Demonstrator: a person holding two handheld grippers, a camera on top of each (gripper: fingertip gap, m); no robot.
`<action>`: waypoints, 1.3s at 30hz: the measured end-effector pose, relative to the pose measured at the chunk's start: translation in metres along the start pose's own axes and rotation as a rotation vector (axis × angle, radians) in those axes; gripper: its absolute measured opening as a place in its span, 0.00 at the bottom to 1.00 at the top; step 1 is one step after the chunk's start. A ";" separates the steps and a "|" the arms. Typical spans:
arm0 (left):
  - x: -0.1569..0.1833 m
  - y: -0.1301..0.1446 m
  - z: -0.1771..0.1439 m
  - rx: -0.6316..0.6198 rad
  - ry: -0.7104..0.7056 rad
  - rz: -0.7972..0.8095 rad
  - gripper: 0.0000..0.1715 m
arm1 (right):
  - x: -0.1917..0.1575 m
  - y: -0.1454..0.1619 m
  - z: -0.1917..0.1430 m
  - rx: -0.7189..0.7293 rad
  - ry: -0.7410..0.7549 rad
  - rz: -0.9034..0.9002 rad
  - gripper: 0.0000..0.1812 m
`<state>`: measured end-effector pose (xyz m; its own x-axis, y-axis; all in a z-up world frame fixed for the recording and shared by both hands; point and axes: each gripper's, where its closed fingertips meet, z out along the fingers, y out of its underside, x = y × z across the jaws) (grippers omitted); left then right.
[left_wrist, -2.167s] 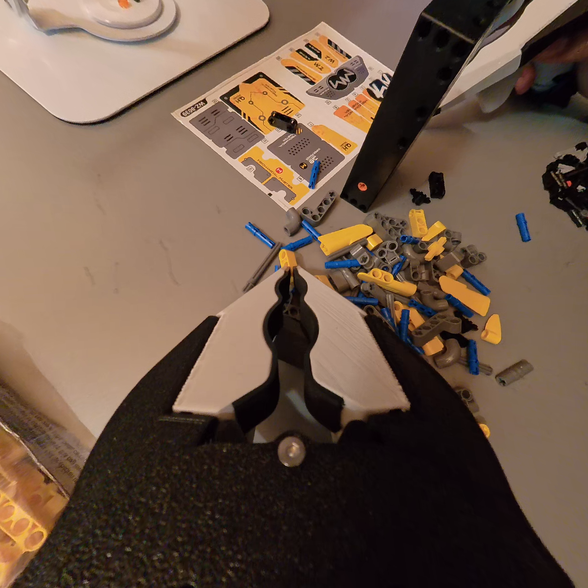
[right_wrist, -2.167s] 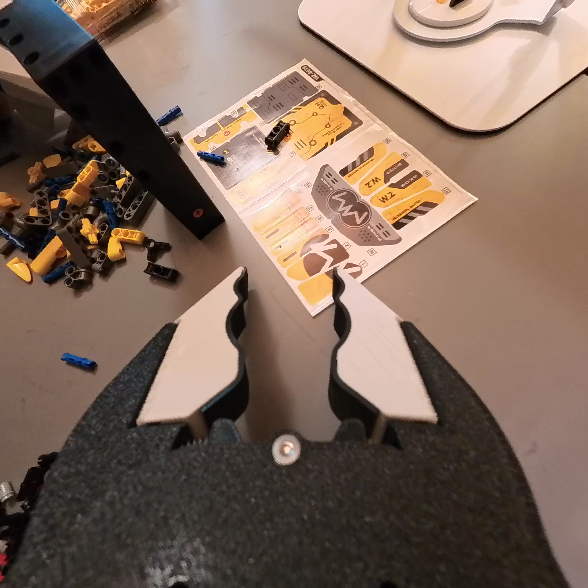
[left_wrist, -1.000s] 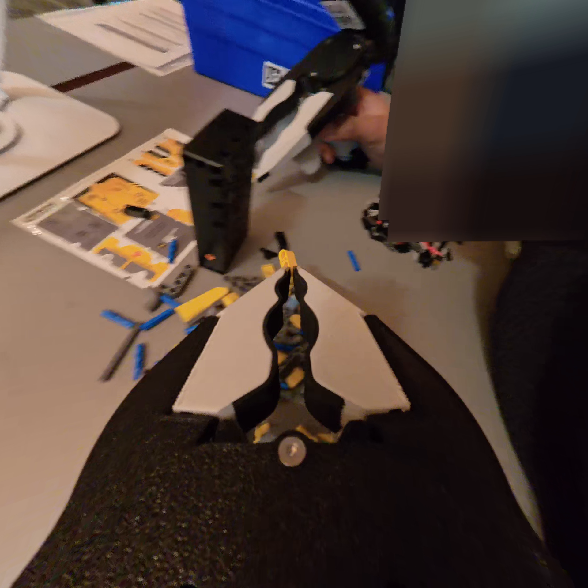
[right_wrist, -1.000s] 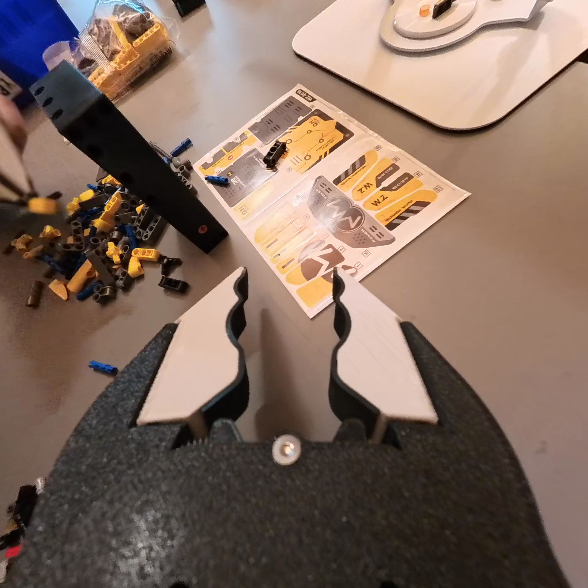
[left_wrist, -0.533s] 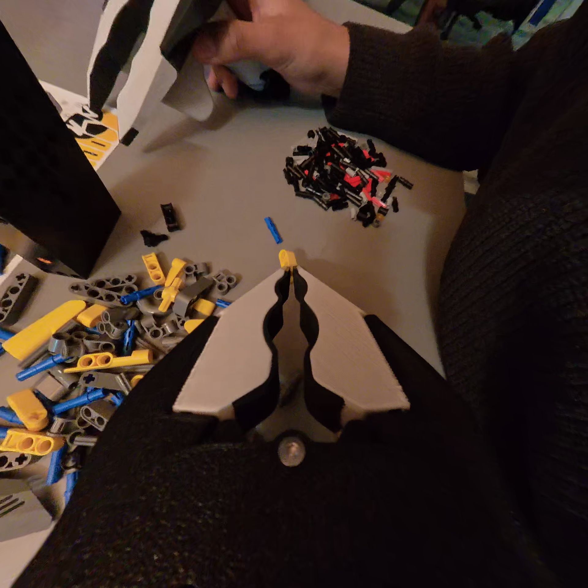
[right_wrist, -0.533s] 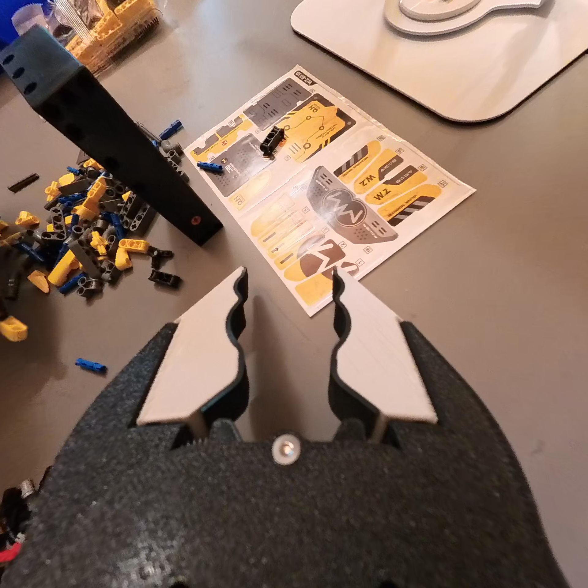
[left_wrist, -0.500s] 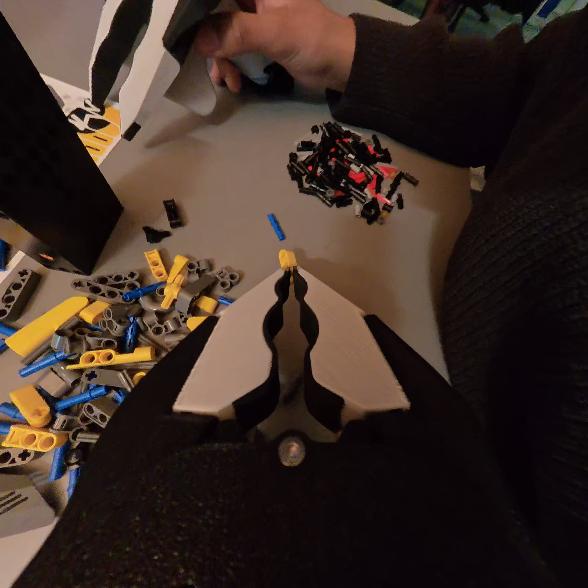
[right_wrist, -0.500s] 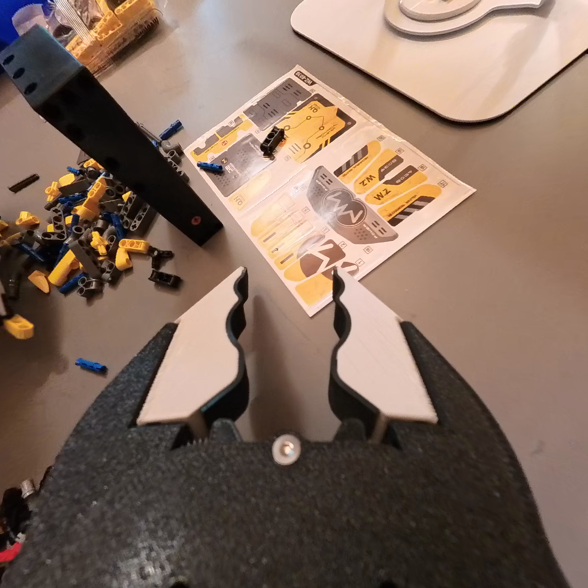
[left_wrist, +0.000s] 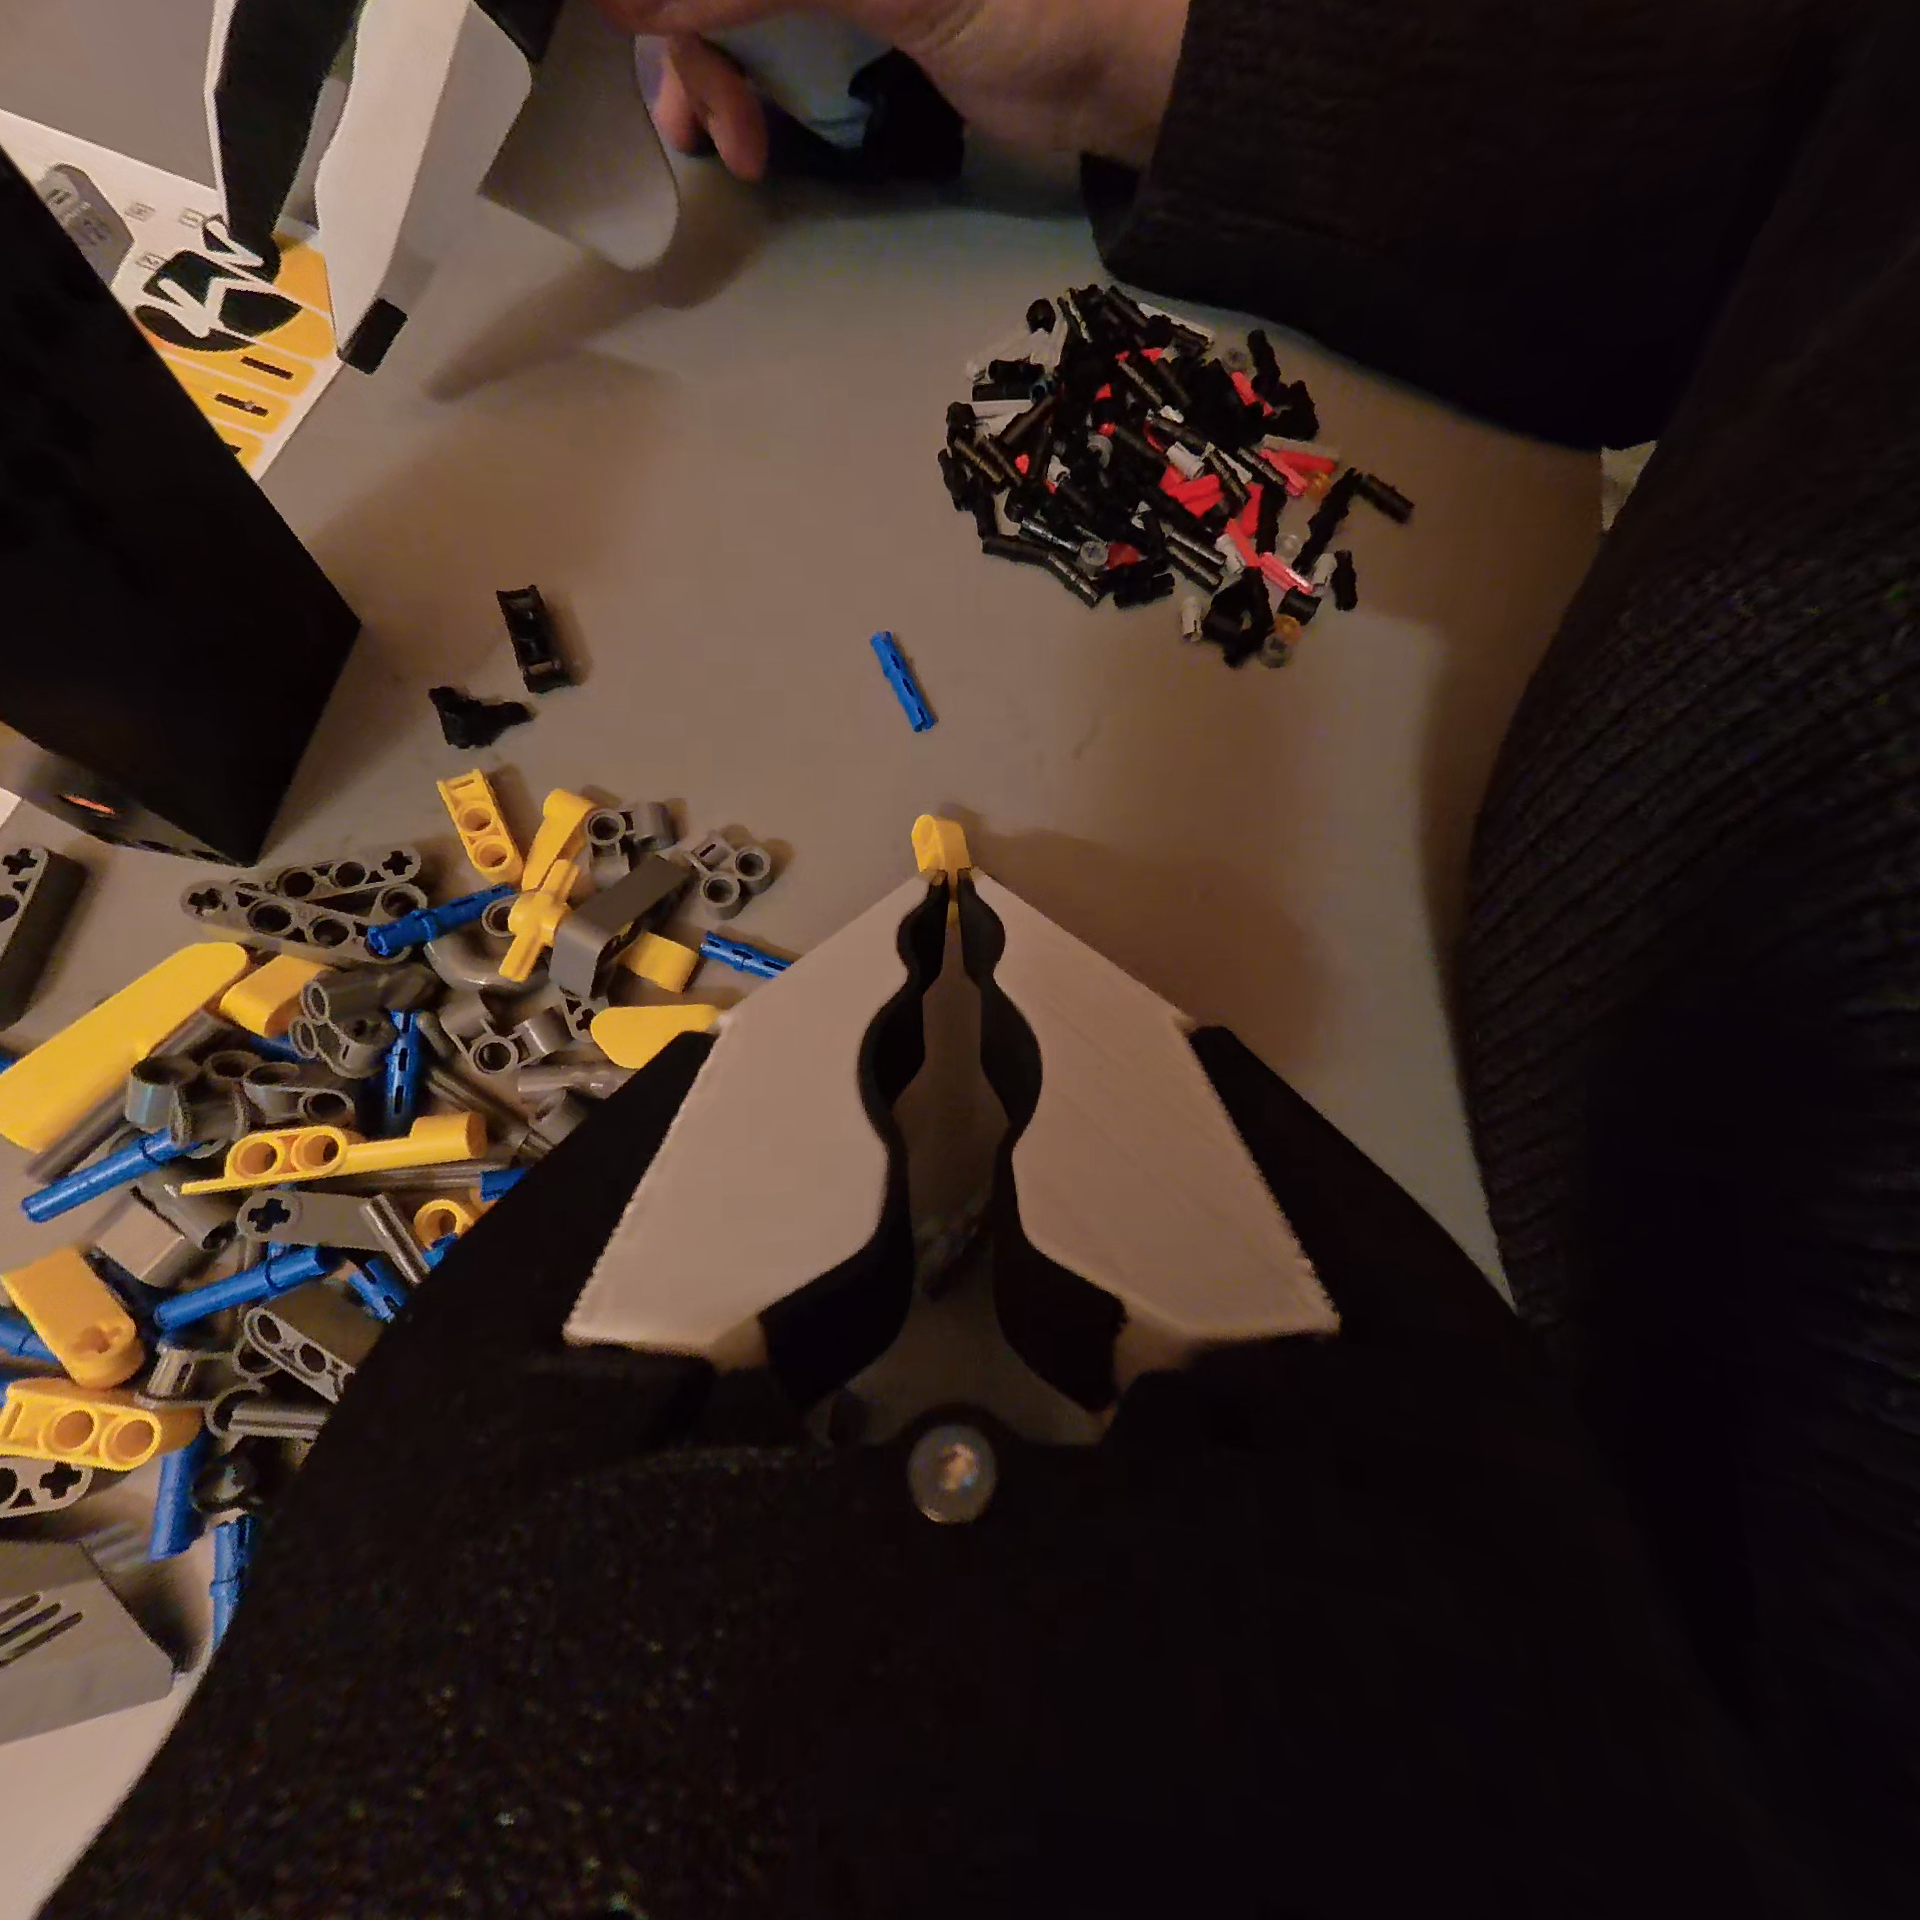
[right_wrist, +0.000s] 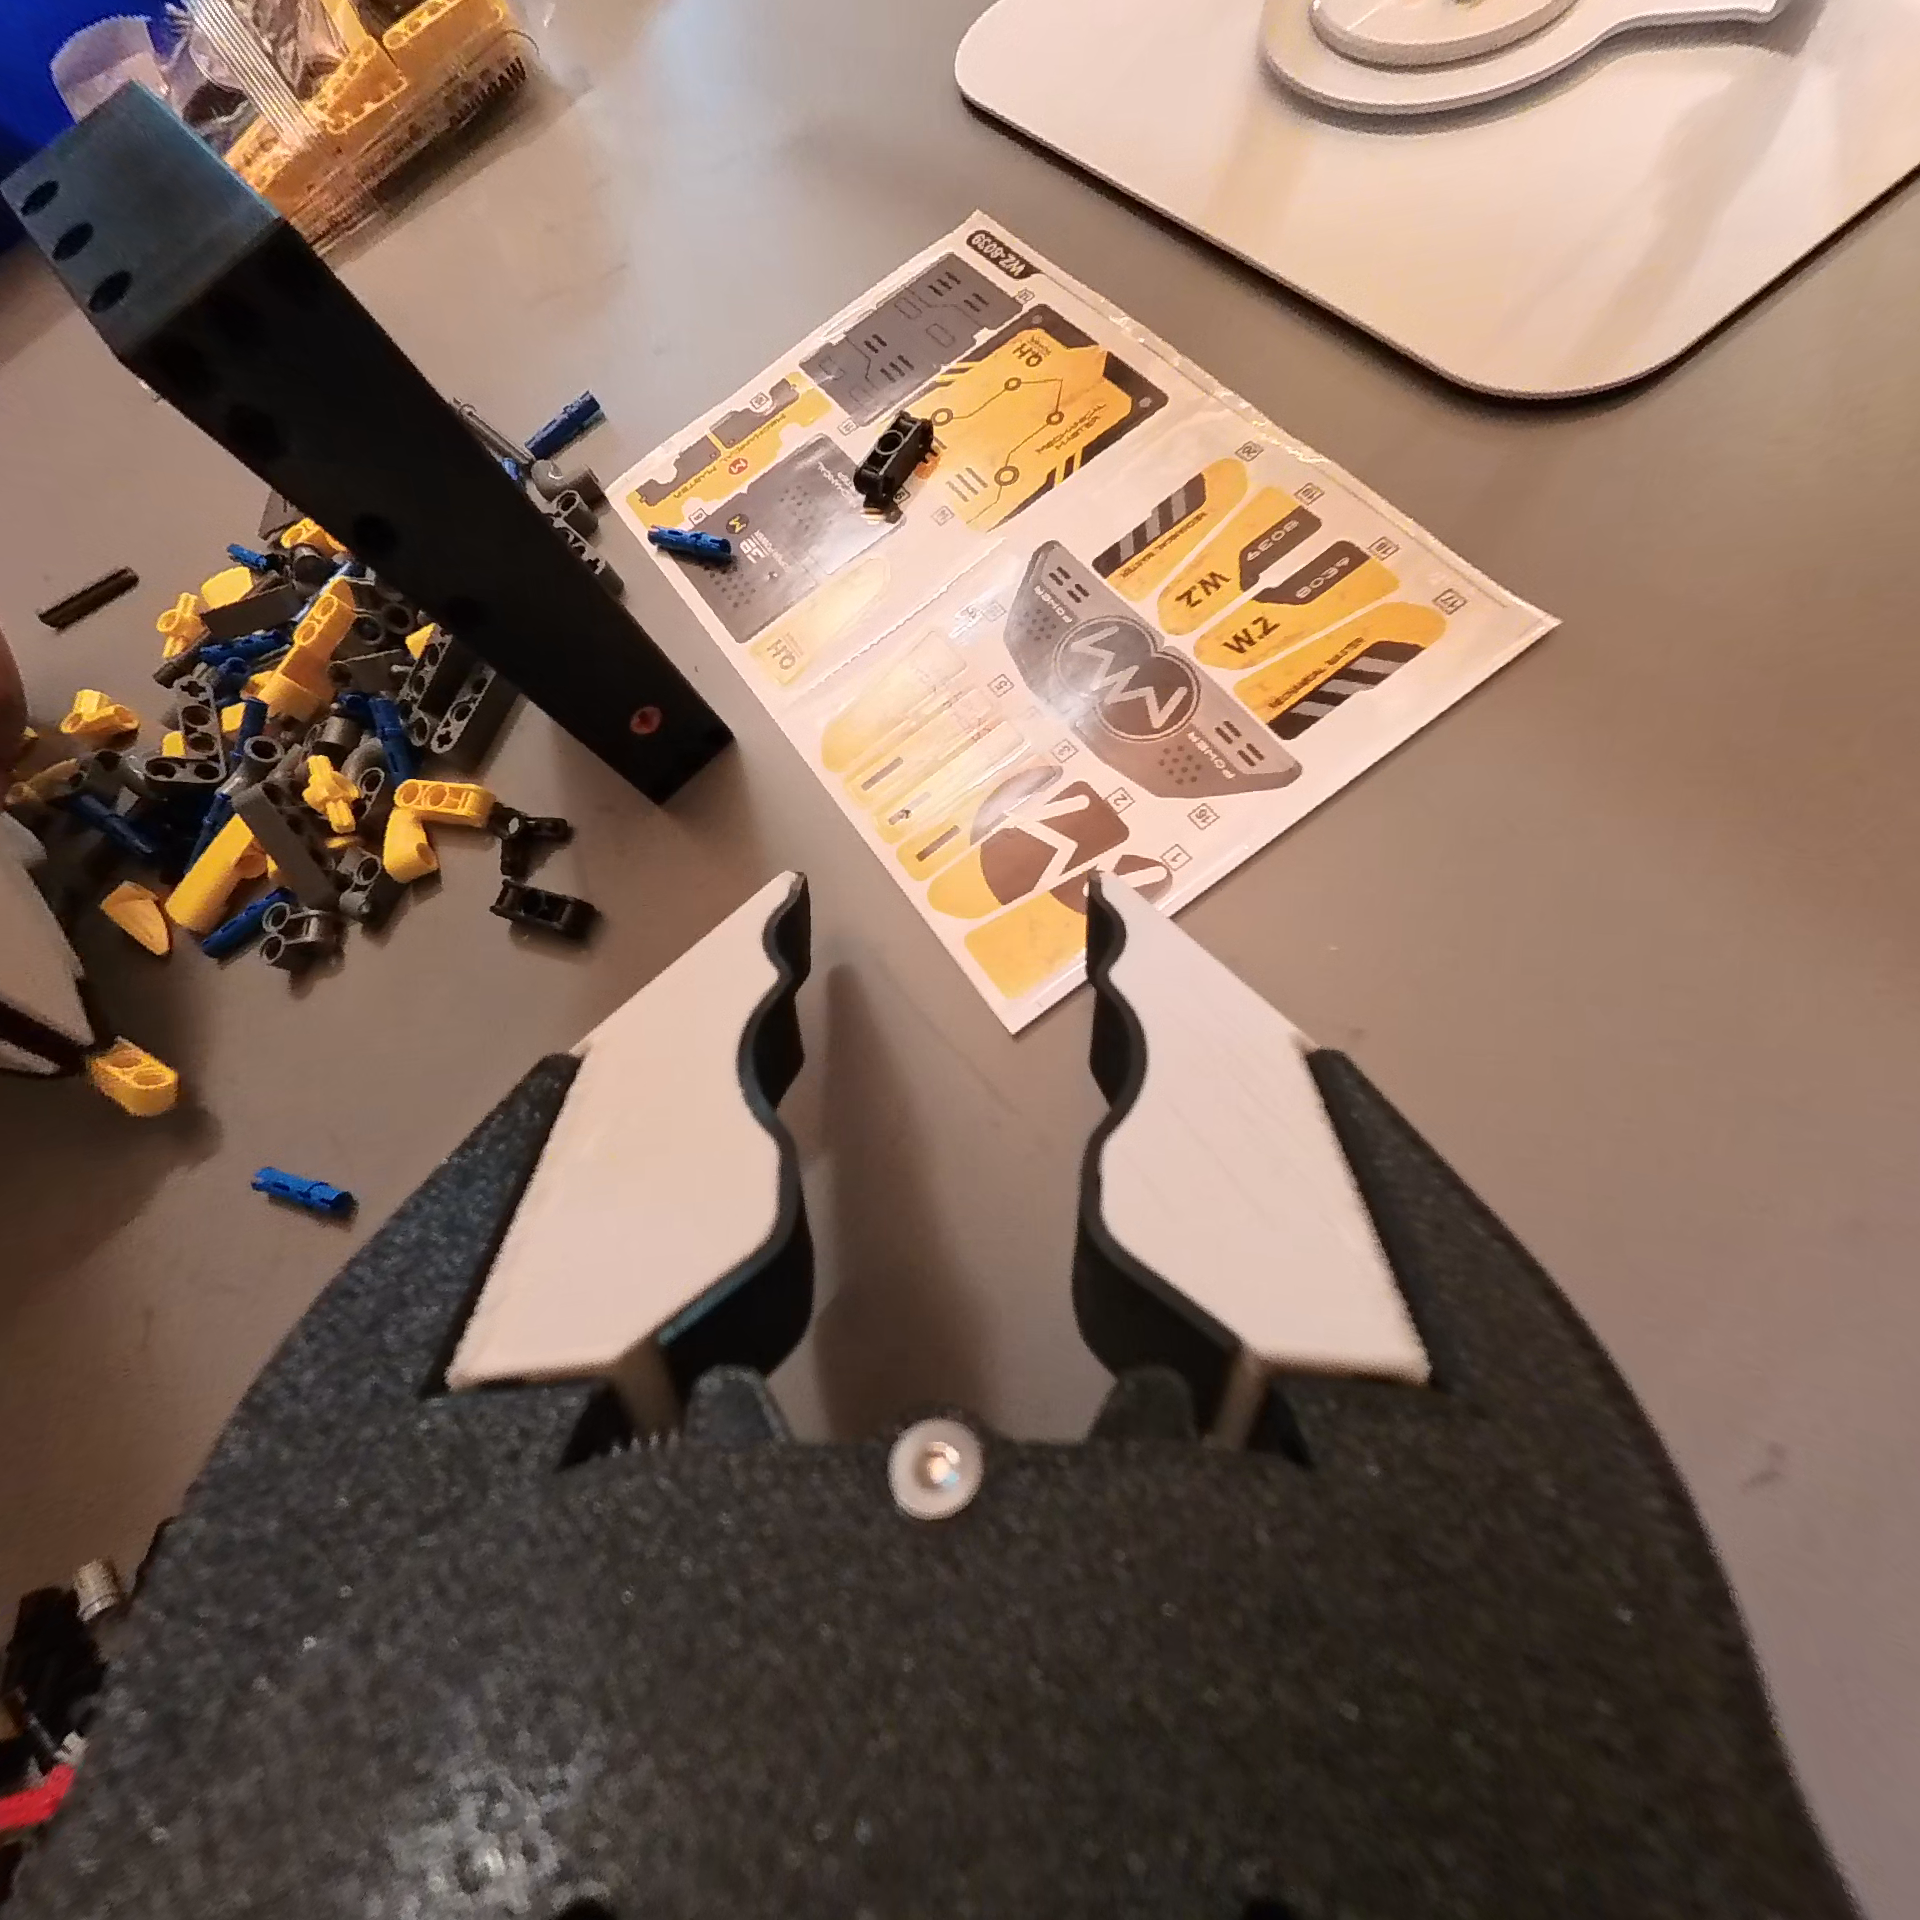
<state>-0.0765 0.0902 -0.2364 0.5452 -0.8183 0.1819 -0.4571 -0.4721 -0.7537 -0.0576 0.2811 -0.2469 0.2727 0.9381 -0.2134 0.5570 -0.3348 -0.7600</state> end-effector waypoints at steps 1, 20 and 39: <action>0.000 0.001 0.000 -0.003 -0.001 0.002 0.00 | 0.000 0.000 0.000 0.000 0.000 0.000 0.29; -0.001 0.008 0.003 -0.051 -0.010 0.004 0.00 | 0.000 0.000 0.000 0.000 -0.001 0.001 0.29; -0.012 -0.026 -0.028 0.181 0.094 -0.157 0.04 | 0.000 0.000 0.000 -0.003 0.009 -0.010 0.29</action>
<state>-0.0911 0.1035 -0.2015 0.5282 -0.7705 0.3568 -0.2344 -0.5362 -0.8109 -0.0575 0.2810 -0.2474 0.2737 0.9407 -0.2004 0.5621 -0.3255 -0.7603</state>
